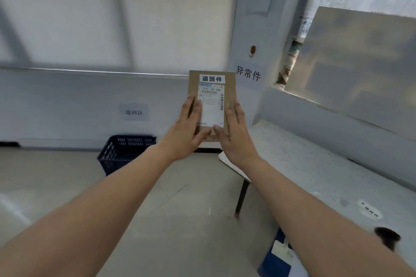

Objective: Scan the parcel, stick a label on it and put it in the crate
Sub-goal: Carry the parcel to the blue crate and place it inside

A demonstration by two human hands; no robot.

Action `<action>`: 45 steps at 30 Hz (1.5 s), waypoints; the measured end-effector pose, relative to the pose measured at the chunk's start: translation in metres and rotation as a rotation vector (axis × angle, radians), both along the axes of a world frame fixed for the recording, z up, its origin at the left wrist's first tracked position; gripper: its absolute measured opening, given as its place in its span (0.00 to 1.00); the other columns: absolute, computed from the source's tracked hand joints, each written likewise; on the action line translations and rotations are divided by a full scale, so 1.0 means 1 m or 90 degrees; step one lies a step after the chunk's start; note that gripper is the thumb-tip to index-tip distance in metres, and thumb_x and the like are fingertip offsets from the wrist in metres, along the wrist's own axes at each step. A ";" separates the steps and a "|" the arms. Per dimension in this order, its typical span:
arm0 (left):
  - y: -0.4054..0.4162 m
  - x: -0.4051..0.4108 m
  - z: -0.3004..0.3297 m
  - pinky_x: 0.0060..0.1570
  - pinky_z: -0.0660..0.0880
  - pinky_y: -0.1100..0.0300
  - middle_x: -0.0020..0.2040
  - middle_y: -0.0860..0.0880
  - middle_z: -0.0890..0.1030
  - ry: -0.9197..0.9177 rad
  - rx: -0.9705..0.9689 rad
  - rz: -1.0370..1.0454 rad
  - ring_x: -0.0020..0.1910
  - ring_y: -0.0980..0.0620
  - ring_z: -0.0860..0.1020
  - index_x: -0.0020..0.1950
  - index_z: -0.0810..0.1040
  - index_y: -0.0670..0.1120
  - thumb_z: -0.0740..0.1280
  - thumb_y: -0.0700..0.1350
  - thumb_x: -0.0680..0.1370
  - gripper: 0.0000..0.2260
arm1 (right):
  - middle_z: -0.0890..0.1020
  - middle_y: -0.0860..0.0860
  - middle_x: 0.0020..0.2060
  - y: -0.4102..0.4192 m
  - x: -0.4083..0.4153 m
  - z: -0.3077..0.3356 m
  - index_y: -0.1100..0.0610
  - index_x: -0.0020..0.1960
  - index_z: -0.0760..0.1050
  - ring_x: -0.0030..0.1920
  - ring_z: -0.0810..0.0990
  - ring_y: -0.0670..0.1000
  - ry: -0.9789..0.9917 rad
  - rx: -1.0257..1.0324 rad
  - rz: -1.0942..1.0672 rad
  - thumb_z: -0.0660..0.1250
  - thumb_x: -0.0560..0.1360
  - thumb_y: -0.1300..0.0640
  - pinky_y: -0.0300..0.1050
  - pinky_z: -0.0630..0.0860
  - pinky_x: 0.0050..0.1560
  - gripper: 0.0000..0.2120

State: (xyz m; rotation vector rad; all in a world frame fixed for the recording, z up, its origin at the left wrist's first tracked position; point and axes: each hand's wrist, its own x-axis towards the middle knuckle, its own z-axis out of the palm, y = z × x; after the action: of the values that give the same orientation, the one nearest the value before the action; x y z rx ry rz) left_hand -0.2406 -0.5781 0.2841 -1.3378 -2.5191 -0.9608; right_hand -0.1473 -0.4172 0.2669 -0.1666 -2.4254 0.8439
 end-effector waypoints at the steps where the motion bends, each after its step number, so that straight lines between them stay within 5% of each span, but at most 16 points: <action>1: -0.015 -0.008 0.000 0.76 0.62 0.49 0.84 0.48 0.37 0.001 -0.004 0.008 0.82 0.48 0.49 0.84 0.45 0.43 0.62 0.55 0.83 0.38 | 0.46 0.52 0.84 -0.014 -0.010 -0.001 0.57 0.85 0.50 0.83 0.42 0.48 0.002 0.001 0.004 0.61 0.86 0.51 0.43 0.53 0.77 0.33; 13: -0.147 -0.113 -0.025 0.79 0.53 0.54 0.83 0.53 0.36 -0.034 -0.035 0.064 0.82 0.49 0.46 0.84 0.43 0.44 0.63 0.55 0.83 0.39 | 0.45 0.50 0.84 -0.128 -0.125 -0.022 0.55 0.85 0.49 0.82 0.43 0.42 -0.036 -0.029 0.117 0.61 0.86 0.51 0.28 0.52 0.70 0.33; 19: -0.181 -0.189 -0.046 0.75 0.51 0.60 0.83 0.55 0.35 -0.059 -0.036 0.121 0.82 0.52 0.43 0.84 0.42 0.46 0.62 0.56 0.83 0.39 | 0.44 0.48 0.84 -0.156 -0.214 -0.037 0.53 0.85 0.48 0.76 0.44 0.33 -0.051 -0.024 0.174 0.62 0.85 0.50 0.36 0.58 0.70 0.35; 27: -0.203 -0.306 -0.055 0.77 0.52 0.56 0.84 0.55 0.39 -0.098 -0.041 0.206 0.82 0.54 0.44 0.84 0.45 0.46 0.65 0.56 0.82 0.40 | 0.45 0.49 0.84 -0.172 -0.352 -0.053 0.53 0.85 0.50 0.81 0.50 0.46 -0.077 -0.033 0.226 0.64 0.85 0.49 0.37 0.60 0.70 0.35; 45: -0.272 -0.542 -0.099 0.75 0.52 0.58 0.84 0.54 0.41 -0.131 -0.072 0.209 0.82 0.54 0.45 0.84 0.47 0.45 0.67 0.56 0.81 0.41 | 0.42 0.44 0.83 -0.241 -0.586 -0.102 0.50 0.85 0.47 0.81 0.52 0.50 -0.133 -0.051 0.227 0.64 0.84 0.48 0.48 0.65 0.74 0.37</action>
State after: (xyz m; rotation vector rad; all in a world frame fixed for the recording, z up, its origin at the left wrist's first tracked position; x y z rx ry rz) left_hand -0.7828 -0.8503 0.1852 -0.8422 -2.8640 -0.9378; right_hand -0.7332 -0.6581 0.1646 0.1626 -2.6628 1.1292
